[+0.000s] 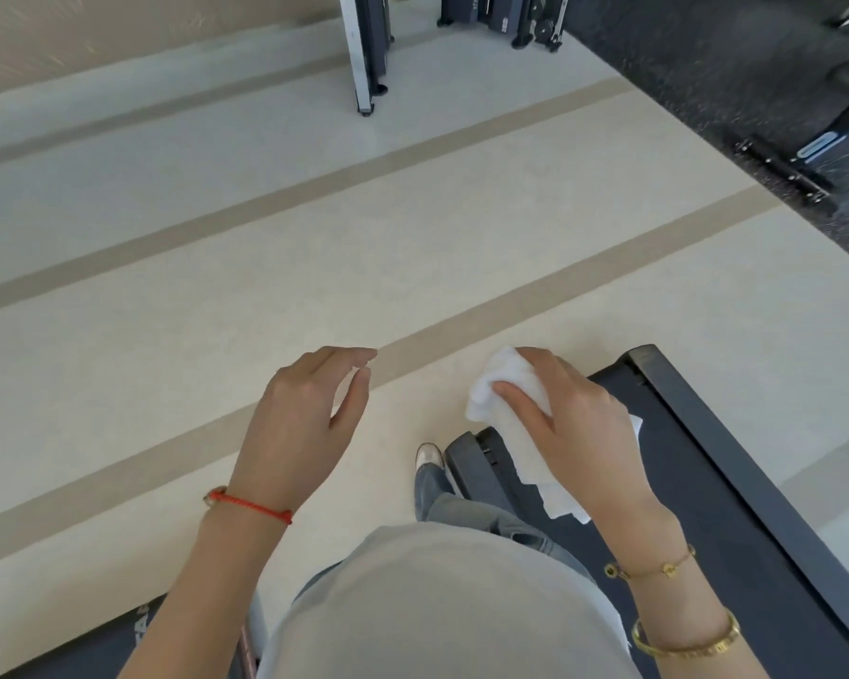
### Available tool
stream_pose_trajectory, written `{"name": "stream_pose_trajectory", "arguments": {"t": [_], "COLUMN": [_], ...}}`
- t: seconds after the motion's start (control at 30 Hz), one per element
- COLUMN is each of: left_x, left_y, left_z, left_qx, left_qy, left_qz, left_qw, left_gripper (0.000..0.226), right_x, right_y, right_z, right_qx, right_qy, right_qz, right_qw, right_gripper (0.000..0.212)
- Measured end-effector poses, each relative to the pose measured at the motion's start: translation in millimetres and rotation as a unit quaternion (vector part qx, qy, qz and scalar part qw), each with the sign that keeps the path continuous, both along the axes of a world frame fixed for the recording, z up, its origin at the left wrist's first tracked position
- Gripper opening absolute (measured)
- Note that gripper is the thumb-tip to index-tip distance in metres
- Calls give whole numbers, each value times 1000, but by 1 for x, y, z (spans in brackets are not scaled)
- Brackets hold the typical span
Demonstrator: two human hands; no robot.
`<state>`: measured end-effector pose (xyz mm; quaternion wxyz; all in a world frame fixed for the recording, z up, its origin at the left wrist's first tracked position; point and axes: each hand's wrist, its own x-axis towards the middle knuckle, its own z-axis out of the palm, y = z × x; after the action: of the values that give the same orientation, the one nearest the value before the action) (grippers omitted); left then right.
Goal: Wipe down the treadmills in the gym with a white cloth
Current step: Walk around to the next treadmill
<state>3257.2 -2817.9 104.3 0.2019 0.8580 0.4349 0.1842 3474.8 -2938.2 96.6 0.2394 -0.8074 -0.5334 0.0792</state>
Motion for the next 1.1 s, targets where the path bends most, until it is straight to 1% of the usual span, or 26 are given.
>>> {"name": "stream_pose_trajectory", "arguments": {"t": [0.1, 0.23, 0.33, 0.53, 0.73, 0.9, 1.0, 1.1], "left_x": [38, 90, 129, 222, 344, 460, 531, 596], "left_y": [56, 121, 165, 254, 348, 421, 447, 457], "left_z": [7, 14, 15, 7, 1, 9, 15, 16], "left_qx": [4, 5, -1, -9, 5, 28, 30, 24], "left_qy": [-8, -6, -4, -5, -31, -53, -49, -42], "left_qz": [-16, -43, -69, -150, -235, -310, -375, -441], "left_qw": [1000, 999, 998, 989, 971, 949, 925, 896], "left_gripper": [25, 26, 27, 28, 24, 22, 22, 23], "right_x": [34, 78, 109, 175, 259, 338, 380, 415], "right_y": [48, 102, 134, 194, 260, 311, 327, 329], "right_z": [4, 11, 11, 0, -9, -6, -1, 2], "right_qx": [-4, 5, 9, 0, -7, 15, 19, 17], "right_qy": [2, 17, 27, 5, -9, 12, 27, 20], "right_qz": [-12, -28, -50, -125, -210, -284, -340, -407], "right_qw": [1000, 999, 998, 992, 978, 959, 940, 913], "right_gripper": [42, 51, 50, 53, 50, 48, 49, 48]}}
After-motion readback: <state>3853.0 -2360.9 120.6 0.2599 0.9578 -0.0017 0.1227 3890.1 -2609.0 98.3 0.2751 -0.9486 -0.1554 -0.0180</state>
